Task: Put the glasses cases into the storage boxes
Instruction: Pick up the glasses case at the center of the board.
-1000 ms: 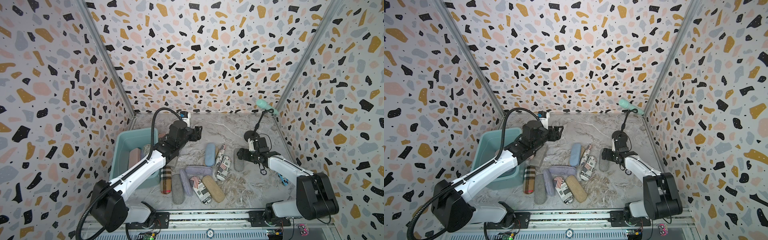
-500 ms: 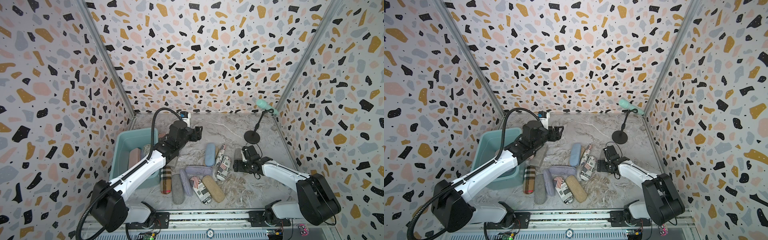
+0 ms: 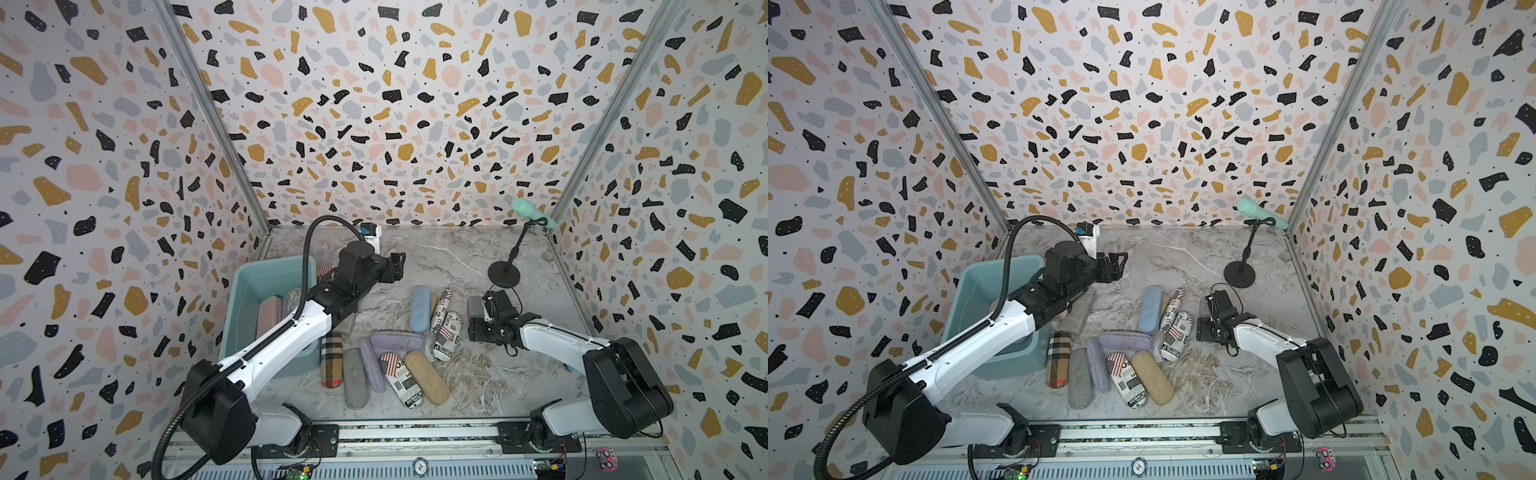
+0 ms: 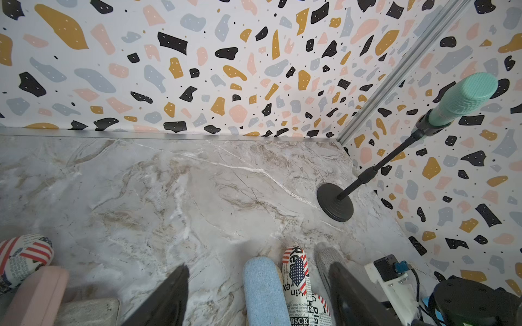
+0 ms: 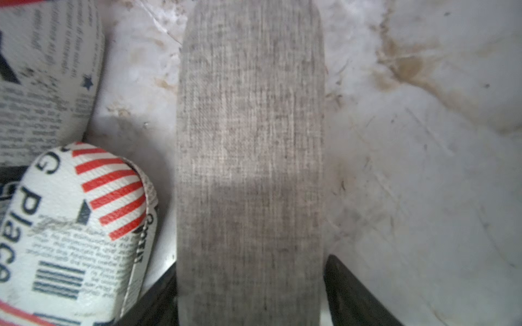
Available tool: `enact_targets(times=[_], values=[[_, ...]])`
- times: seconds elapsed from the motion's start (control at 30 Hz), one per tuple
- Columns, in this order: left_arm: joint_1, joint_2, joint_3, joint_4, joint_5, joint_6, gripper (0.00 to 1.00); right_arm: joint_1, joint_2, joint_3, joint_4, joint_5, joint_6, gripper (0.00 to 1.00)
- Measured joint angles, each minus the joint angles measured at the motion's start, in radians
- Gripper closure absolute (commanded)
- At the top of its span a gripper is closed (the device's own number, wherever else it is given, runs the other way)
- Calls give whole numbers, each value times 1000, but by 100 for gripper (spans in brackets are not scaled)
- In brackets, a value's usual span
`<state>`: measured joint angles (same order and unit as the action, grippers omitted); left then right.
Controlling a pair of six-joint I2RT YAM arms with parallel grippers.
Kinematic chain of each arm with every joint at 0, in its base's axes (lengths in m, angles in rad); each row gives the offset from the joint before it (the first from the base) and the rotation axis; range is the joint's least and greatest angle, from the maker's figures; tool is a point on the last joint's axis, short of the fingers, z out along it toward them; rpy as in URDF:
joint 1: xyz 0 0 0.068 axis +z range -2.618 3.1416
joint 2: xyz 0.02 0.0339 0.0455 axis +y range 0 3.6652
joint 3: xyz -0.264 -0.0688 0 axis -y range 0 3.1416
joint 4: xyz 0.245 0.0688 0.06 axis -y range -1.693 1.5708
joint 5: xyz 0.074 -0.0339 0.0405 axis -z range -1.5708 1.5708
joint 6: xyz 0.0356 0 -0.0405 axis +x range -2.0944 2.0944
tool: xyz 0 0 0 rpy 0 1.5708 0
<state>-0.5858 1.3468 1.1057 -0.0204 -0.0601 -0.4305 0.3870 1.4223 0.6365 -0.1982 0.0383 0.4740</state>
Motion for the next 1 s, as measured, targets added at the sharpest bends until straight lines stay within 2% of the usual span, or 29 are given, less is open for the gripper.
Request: enact_targets(times=[0.23, 0.53, 0.8, 1.0], values=[[0, 0, 0, 0, 23, 0, 14, 2, -28, -7, 11, -24, -9, 44], [8, 1, -12, 27, 56, -11, 1, 9, -119, -11, 27, -49, -26, 46], [14, 29, -34, 64, 129, -32, 3, 46, -179, -8, 41, -49, -37, 47], [14, 59, -53, 134, 253, -77, 5, 154, -211, 90, 19, -25, -30, 48]])
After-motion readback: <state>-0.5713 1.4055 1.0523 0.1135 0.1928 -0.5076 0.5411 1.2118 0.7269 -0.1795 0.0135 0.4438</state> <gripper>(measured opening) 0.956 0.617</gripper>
